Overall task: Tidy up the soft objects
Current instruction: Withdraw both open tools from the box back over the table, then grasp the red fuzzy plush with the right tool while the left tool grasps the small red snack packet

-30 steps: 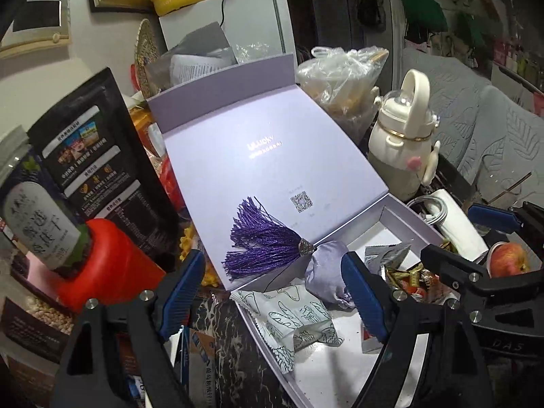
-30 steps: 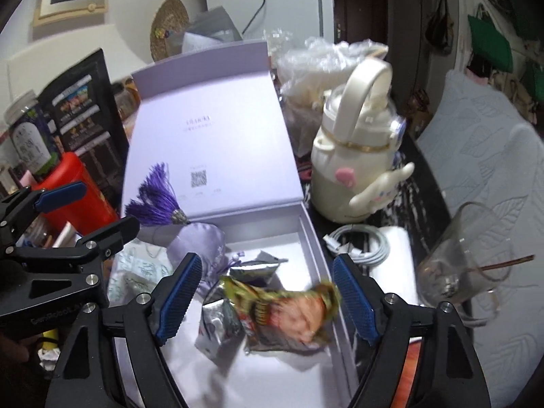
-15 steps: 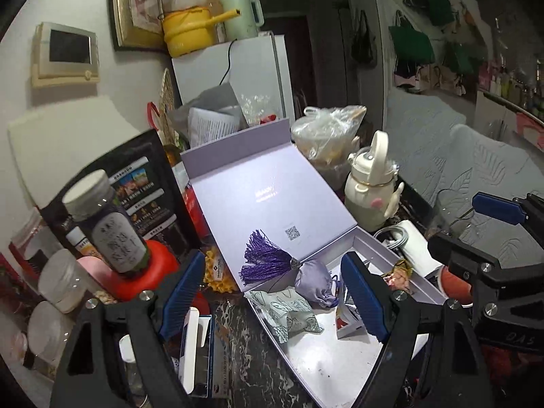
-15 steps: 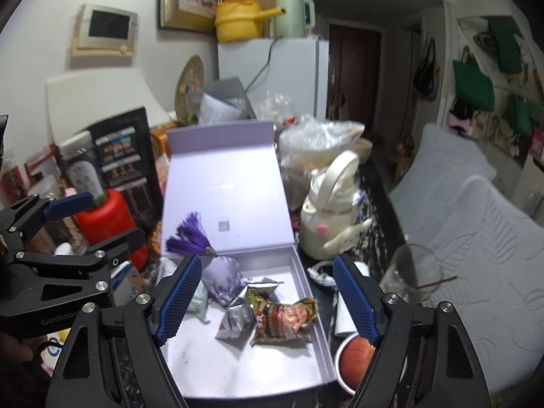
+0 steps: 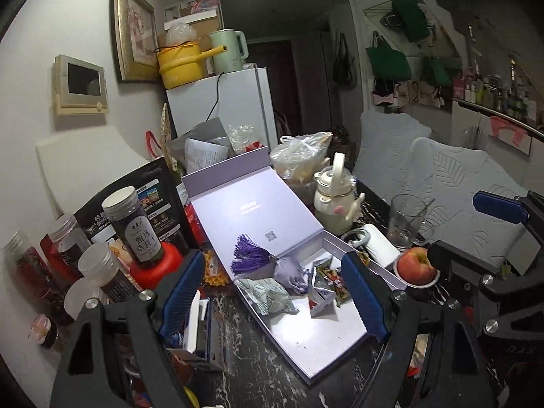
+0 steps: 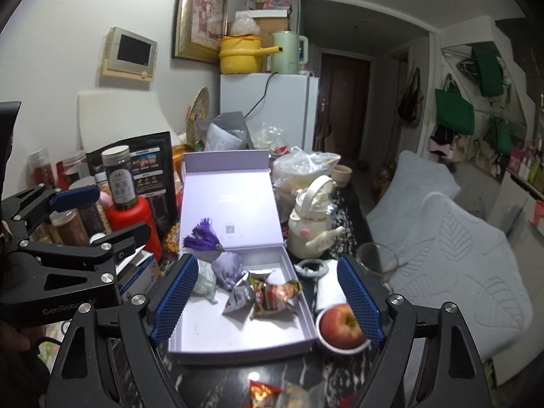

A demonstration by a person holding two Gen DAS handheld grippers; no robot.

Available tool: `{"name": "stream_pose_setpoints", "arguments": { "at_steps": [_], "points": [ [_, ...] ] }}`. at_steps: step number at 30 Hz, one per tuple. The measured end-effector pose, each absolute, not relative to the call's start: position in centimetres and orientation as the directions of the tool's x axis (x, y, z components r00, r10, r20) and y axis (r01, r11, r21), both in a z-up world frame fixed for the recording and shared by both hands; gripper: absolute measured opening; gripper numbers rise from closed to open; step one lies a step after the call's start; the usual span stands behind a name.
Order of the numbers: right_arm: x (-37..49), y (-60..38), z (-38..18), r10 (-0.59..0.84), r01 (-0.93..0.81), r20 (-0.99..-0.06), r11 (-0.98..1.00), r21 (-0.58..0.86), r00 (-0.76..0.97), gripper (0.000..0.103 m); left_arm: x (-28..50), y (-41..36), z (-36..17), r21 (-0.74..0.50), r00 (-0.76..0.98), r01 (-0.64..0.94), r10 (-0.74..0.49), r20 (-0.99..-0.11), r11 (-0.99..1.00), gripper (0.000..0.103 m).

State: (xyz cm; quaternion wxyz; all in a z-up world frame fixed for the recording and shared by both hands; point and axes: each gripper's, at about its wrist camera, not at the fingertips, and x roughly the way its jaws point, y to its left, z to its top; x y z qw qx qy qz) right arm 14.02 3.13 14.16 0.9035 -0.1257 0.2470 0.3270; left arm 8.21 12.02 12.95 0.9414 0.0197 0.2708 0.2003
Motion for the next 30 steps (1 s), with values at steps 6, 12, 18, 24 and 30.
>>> {"name": "stream_pose_setpoints", "arguments": {
  "at_steps": [6, 12, 18, 24, 30],
  "points": [
    [10.9, 0.6, 14.3, 0.506, -0.628, -0.515, 0.773, -0.085, 0.692, 0.085, 6.1, 9.5, 12.4, 0.133, 0.795, -0.311, 0.334, -0.507, 0.941, 0.082],
    [8.1, -2.2, 13.7, 0.483, -0.603, -0.517, 0.793, -0.083, 0.707, 0.085, 4.3, 7.1, 11.7, 0.125, 0.811, -0.263, 0.289, -0.508, 0.957, 0.082],
    [6.1, -4.5, 12.7, 0.452, -0.572, -0.526, 0.816, -0.083, 0.721, 0.085, 3.2, 4.9, 10.4, 0.118, 0.817, -0.212, 0.242, -0.523, 0.97, 0.082],
    [4.6, -6.6, 11.3, 0.42, -0.543, -0.54, 0.835, -0.084, 0.729, 0.085, 2.9, 3.0, 8.8, 0.064, 0.82, -0.126, 0.14, -0.555, 0.99, 0.082],
    [4.0, -8.6, 9.6, 0.382, -0.504, -0.557, 0.86, -0.079, 0.738, 0.085, 3.4, 1.8, 6.9, 0.049, 0.804, -0.082, 0.095, -0.587, 0.995, 0.082]
  ]
}}
